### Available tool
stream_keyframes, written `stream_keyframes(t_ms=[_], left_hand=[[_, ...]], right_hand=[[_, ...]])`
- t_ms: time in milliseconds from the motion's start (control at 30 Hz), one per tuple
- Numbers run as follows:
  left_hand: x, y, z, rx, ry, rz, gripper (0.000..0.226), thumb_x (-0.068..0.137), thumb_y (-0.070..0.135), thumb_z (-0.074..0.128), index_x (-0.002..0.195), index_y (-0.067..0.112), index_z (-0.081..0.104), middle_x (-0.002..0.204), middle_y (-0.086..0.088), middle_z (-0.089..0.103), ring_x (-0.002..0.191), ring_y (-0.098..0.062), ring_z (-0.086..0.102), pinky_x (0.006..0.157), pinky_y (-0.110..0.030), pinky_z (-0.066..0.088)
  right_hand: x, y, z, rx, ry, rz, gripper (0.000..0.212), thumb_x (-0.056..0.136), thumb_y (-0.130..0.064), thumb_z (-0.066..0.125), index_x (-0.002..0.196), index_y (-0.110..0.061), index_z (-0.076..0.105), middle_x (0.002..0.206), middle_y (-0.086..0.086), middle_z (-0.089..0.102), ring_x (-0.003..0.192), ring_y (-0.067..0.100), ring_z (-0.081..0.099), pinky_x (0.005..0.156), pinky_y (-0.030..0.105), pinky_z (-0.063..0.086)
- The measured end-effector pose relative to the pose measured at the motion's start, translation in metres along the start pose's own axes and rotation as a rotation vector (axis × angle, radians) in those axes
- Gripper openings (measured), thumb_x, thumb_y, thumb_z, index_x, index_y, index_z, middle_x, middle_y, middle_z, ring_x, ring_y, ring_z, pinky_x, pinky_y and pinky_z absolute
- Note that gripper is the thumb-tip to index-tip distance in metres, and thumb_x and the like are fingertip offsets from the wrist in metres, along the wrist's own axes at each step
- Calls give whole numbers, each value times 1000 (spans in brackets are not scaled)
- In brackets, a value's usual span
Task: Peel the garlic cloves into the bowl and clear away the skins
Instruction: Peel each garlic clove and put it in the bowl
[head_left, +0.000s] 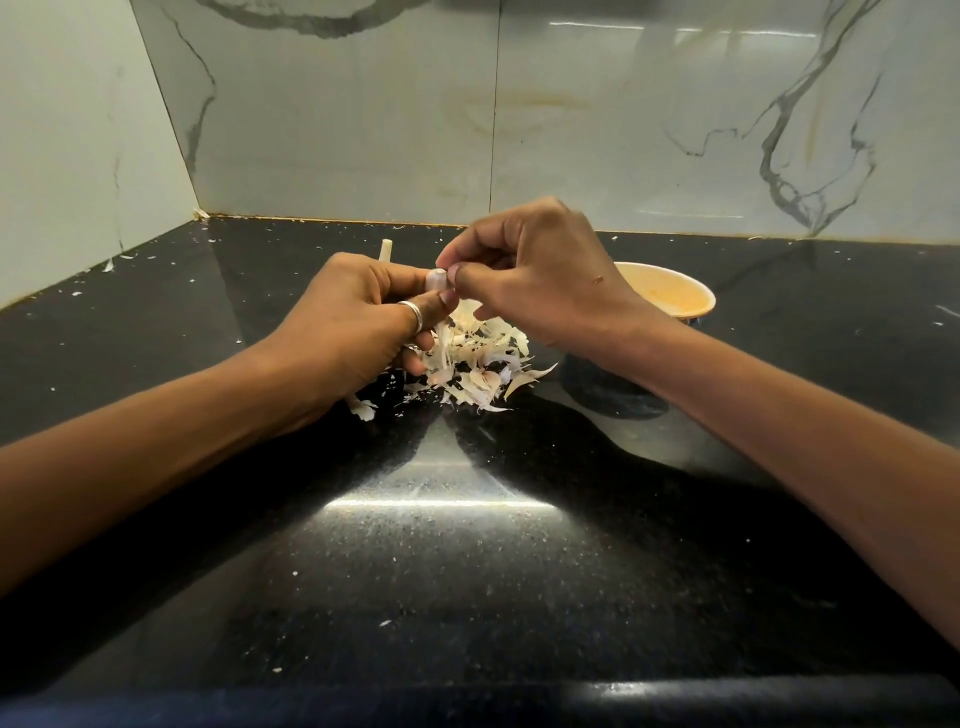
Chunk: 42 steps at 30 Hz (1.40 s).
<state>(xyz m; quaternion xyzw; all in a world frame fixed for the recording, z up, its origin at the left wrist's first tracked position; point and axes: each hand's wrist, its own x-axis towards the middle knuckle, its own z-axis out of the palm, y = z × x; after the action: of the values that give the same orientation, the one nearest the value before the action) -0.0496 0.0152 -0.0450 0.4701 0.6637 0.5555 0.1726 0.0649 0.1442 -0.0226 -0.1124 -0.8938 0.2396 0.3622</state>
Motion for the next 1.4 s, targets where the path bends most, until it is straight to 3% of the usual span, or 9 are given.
stream_keyframes(t_ms=[133,333,567,967,1400], left_hand=[[0,-1,0,16,-18,-1,17,98,20,64,101,8,76,61,2,56,47,-8,50,48,-16,47],[1,-2,0,22,-36,-6,16,98,19,63,98,12,78,60,4,54,49,-6,49,48,-16,48],[1,-3,-2,20,-32,-23,14,97,19,66,96,14,79,58,1,56,46,-8,50,48,-16,47],[1,-5,-3,75,9,-25,17,98,12,63,97,19,78,56,2,60,49,-9,56,56,-21,55],[1,-5,-2,76,-6,7,14,96,18,66,104,15,78,62,-3,65,52,-11,59,59,-24,58]], right_hand=[[0,2,1,-45,-25,-40,10,91,-12,72,91,-14,82,77,-6,77,72,7,73,72,36,62],[-1,1,3,-89,-22,-70,13,91,-12,70,88,-16,82,70,-10,73,71,4,70,69,29,58],[-2,7,8,47,-19,8,9,90,-10,74,89,-13,82,76,-2,77,73,12,75,74,42,64],[-9,0,17,-21,59,10,13,94,-12,70,87,-15,81,76,-10,75,75,4,72,76,32,61],[-7,4,19,107,36,155,20,92,-9,66,80,-20,78,73,-2,76,75,14,76,77,42,63]])
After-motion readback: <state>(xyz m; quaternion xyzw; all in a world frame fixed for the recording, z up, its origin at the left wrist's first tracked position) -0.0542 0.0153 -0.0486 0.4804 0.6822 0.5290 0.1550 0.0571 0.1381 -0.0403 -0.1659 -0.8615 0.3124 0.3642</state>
